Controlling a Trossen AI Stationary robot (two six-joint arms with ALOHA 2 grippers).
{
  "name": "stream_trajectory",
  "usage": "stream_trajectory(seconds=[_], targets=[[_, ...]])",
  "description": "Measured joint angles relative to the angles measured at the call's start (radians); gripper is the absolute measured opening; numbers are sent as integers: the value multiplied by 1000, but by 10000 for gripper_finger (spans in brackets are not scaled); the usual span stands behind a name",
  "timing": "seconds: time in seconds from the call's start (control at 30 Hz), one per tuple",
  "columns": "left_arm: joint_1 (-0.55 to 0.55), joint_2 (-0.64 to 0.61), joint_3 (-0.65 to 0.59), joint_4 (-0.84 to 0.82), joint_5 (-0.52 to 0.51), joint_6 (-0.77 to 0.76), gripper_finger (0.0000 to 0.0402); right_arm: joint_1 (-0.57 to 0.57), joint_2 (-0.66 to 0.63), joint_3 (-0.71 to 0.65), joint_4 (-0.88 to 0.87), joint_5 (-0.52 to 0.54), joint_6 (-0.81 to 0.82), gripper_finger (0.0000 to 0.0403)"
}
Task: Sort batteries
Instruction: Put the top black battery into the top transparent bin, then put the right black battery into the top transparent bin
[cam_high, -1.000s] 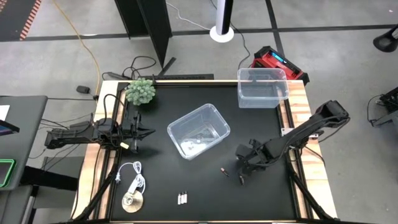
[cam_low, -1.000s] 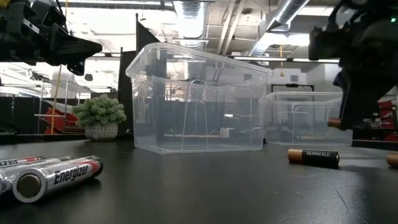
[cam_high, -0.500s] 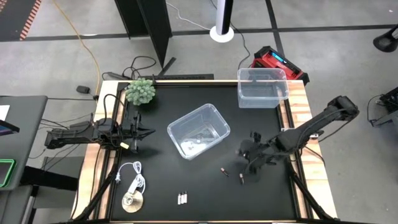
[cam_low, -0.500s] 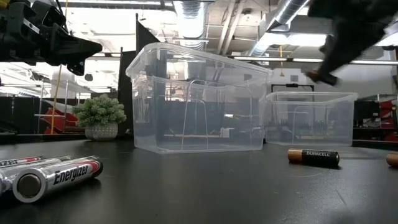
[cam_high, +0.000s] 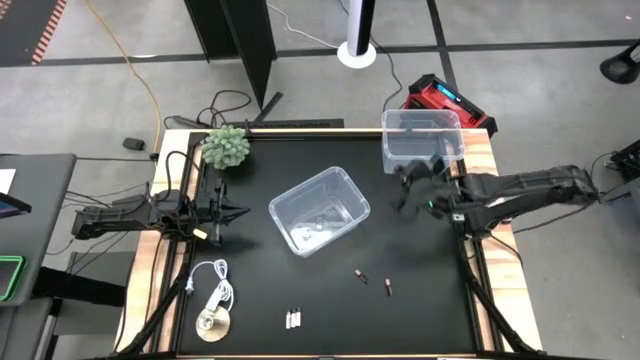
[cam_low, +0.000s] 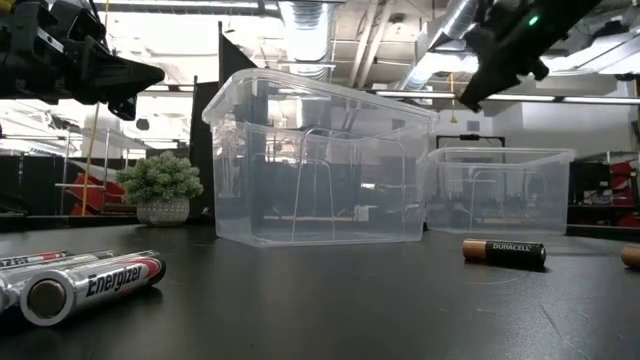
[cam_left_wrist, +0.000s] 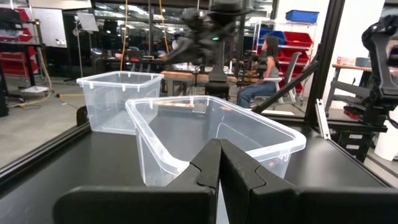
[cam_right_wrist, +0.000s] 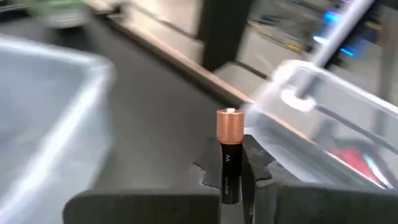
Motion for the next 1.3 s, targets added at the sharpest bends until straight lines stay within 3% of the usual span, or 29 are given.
stream_trajectory(seconds=[0.17,0.33,0.67,0.8,1.03,1.13,1.3], targets=[[0,0,0,17,0,-8,4,-238,27,0,10,-9,-44,21],[0,0,0,21,0,-8,4,-423,55,0,78,-118,-140,21],[0,0,0,21,0,-8,4,-561,60,0,147,-228,-233,73],[0,0,0,21,0,-8,4,-580,60,0,148,-243,-236,115],[0,0,0,23,0,-8,4,-566,55,0,172,-253,-267,225],[0,0,0,26,0,-8,4,-505,30,0,180,-332,-309,254],[0,0,0,49,0,-8,4,-337,-6,0,150,-379,-340,259]])
